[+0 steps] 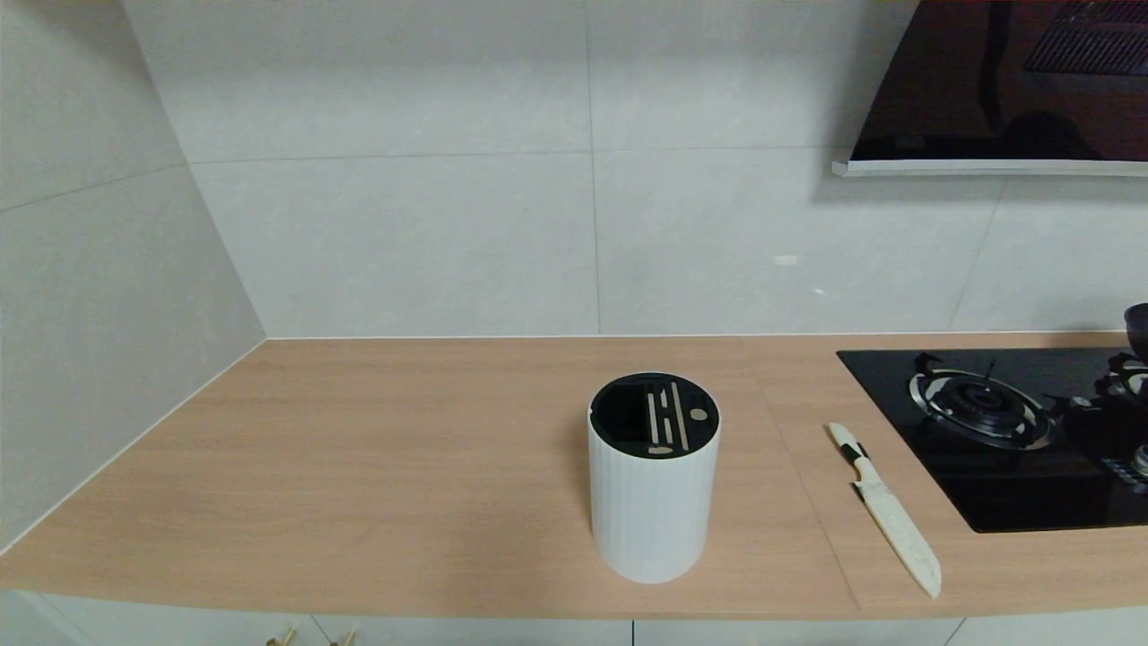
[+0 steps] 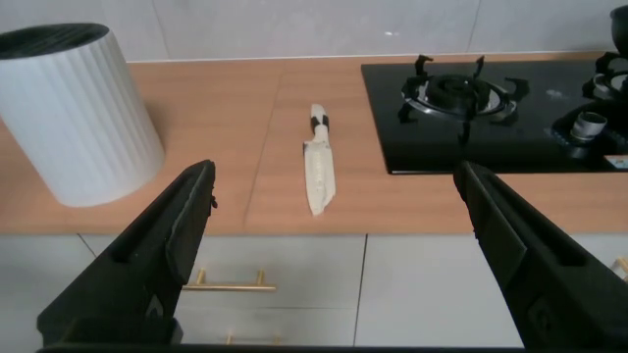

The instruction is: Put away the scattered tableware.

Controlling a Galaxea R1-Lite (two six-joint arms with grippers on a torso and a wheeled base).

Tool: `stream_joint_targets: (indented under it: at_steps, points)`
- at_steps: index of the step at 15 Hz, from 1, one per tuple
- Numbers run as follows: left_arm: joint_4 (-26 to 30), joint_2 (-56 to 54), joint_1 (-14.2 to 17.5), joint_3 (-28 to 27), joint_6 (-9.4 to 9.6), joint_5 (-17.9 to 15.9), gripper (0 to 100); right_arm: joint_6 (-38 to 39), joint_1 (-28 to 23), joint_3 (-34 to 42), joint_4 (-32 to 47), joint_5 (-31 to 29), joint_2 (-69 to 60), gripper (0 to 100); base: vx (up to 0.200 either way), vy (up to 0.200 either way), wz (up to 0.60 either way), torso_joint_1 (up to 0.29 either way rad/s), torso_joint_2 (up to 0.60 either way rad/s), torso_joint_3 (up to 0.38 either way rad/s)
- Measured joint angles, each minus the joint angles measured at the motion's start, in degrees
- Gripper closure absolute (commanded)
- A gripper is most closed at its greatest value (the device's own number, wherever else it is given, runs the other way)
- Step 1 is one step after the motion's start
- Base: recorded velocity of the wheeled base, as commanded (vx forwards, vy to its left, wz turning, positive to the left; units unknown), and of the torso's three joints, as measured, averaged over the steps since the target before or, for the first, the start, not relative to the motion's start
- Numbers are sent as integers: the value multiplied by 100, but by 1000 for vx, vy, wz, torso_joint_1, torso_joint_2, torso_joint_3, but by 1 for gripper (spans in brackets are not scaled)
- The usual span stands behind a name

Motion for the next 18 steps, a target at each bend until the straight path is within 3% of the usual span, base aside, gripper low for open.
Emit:
stream_joint_targets:
  at_steps: [14, 18]
  points:
    - [0, 0, 1, 0, -2, -2, 0, -93, 0, -30, -46, -122, 0, 0, 0, 0, 0, 0, 0, 0]
    - [0, 0, 1, 0, 0, -2, 0, 62, 7, -540, -119, 356, 82, 0, 0, 0, 0, 0, 0, 0]
